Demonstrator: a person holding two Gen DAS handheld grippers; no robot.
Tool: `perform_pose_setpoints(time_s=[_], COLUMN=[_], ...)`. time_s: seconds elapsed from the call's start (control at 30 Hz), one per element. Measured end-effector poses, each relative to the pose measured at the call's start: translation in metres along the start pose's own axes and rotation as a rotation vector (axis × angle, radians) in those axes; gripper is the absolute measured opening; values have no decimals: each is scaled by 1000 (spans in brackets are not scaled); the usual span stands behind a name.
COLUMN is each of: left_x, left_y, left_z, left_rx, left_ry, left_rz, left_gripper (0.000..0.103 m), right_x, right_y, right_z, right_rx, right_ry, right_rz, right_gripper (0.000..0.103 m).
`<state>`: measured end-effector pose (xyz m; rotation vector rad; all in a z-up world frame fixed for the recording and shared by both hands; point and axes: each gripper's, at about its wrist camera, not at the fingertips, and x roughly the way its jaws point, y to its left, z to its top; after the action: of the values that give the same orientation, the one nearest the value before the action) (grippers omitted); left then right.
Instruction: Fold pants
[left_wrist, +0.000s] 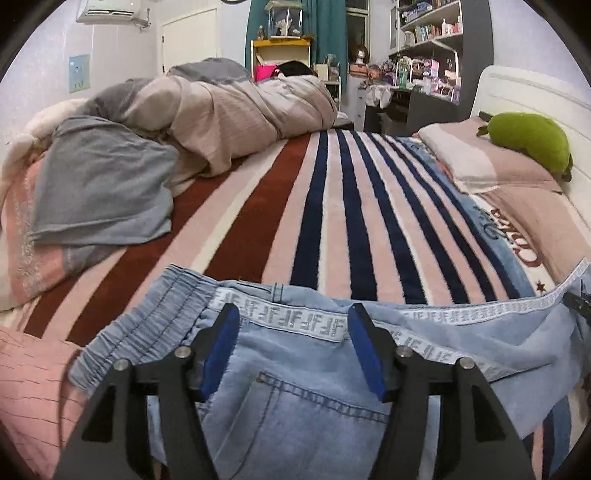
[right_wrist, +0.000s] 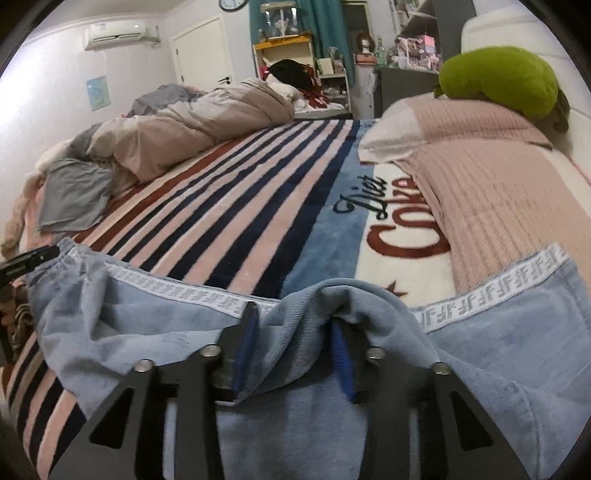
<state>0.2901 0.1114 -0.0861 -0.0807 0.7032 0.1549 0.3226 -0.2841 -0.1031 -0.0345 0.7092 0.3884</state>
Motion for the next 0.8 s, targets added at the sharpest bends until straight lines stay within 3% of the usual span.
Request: perform_pose_setpoints(time_s=[0.2,0.27,0.37,0.47,0.6,0.7,0.8], left_x=[-34,-39,-42,-46,-44,-40,-31], left_y=[-9,-10,-8,6,38,62,73], left_z=[-2,-5,-5,0,4,3,1], left_rx=[65,73,105,125,89,28,-29], left_ry=[-23,-22,-21,-47,-23,-13,9], left_rz=[-73,-98,-114,-57,-51,-15,-59], left_gripper=[66,66,66,66,66,66,66], right_x=[-44,-51,-52,-43,-51,-67,-59], right_y=[36,50,62,53,22,31,70], right_z=[11,14,16,14,12,9,13], right_rx=[-81,-125,-175,-167,49,52,-50], right_ry=[-48,-40,28,117,207,180,170], right_rz=[4,-24,-65,-76,24,41,99], right_gripper=[67,71,71,71,71,71,71])
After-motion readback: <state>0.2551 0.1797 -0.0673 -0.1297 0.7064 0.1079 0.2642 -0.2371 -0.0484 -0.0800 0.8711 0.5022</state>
